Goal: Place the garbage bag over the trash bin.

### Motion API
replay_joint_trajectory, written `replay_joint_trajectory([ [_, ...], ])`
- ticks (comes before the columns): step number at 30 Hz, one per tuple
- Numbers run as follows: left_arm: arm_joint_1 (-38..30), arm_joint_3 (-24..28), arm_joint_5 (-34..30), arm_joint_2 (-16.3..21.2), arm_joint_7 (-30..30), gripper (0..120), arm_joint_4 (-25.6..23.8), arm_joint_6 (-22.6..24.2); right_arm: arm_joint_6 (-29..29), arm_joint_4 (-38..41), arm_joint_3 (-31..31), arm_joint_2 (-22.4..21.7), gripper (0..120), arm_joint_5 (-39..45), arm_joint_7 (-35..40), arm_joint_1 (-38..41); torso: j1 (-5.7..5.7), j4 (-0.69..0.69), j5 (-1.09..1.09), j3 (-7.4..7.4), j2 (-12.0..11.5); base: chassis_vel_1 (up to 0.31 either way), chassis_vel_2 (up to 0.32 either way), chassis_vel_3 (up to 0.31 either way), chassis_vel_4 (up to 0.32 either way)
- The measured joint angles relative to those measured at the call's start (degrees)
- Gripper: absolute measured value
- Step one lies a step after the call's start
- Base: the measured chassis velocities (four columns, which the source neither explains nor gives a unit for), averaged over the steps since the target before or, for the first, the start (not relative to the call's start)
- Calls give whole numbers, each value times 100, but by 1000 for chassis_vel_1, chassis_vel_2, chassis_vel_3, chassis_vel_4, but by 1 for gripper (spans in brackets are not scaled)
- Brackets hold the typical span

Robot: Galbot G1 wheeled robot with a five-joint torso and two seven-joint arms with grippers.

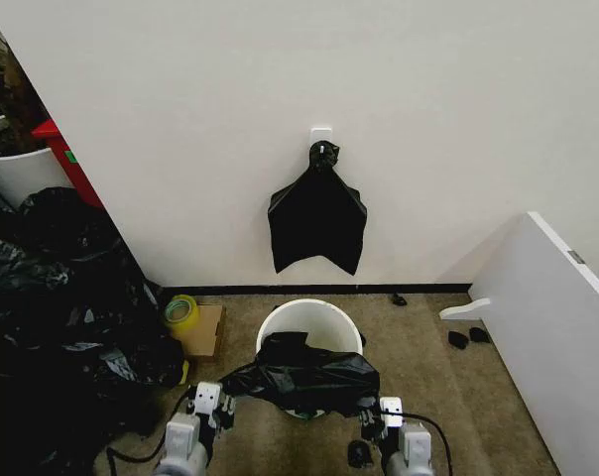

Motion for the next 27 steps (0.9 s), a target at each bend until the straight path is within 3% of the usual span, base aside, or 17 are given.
replay_joint_trajectory([
  [9,123,-87,-39,78,-56,81,-100,-205,398,89,104,-93,82,-586,-385,-395,0,0,0,0,0,0,0,0,0],
  [14,140,-447,-281,135,71,98,-152,-325,865,57,325,-228,98,-916,-882,-651,0,0,0,0,0,0,0,0,0],
  [19,228,-606,-355,157,218,100,-304,-444,1117,137,673,-400,100,-998,-1243,-884,0,0,0,1,0,0,0,0,0],
  [27,623,-1217,-192,249,971,100,-494,-1252,1182,458,1494,-713,100,-868,-1510,-1219,0,1,2,1,0,0,0,0,0],
])
